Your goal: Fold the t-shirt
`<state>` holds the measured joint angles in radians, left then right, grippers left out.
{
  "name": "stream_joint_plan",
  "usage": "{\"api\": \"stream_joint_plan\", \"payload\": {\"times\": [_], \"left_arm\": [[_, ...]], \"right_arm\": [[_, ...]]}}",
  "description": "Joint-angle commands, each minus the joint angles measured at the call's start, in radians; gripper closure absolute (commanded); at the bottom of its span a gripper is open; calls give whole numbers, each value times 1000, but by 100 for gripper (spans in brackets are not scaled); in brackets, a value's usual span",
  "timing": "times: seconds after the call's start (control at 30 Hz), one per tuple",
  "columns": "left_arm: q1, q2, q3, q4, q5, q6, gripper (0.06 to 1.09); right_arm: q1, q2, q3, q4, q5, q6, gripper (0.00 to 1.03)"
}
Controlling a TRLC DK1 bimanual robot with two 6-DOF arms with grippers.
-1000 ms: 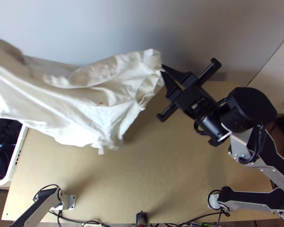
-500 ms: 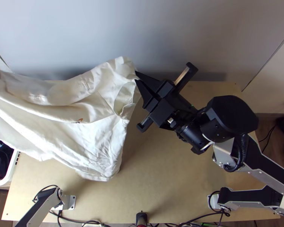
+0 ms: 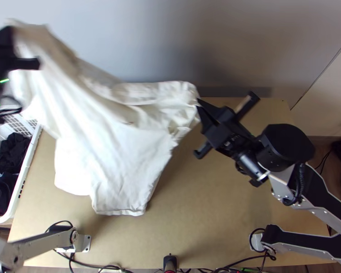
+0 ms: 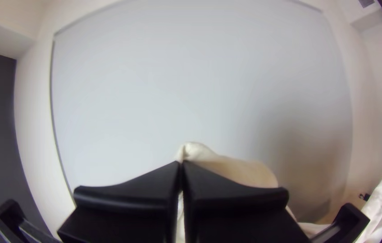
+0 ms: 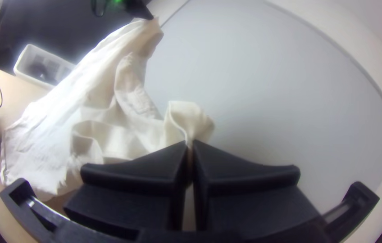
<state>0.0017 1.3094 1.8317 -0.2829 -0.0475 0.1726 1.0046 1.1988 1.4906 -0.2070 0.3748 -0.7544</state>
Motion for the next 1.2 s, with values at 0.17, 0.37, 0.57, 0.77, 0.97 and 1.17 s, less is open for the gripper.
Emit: {"api": "stream_joint_plan", "payload": {"times": [0.17,0.37,0.57,0.77,0.97,1.17], "left_arm": [[-407,379,-12,223,-54,151,105],[-543,616,72,341,-54,154,105],[-618,800,238,353,-52,94,105],[-704,967,462,332,-49,77,105],[-760,1028,472,398,-52,74,86],[-729,942,388,234,-77,-31,20]], "right_arm": [[-189,-268,-385,-52,-1,101,100],[-242,-334,-441,-108,-1,125,100],[-296,-409,-509,-177,-1,188,100],[-347,-490,-570,-279,-1,242,100],[-362,-542,-601,-358,-1,270,100],[-362,-550,-616,-359,-2,276,100]]}}
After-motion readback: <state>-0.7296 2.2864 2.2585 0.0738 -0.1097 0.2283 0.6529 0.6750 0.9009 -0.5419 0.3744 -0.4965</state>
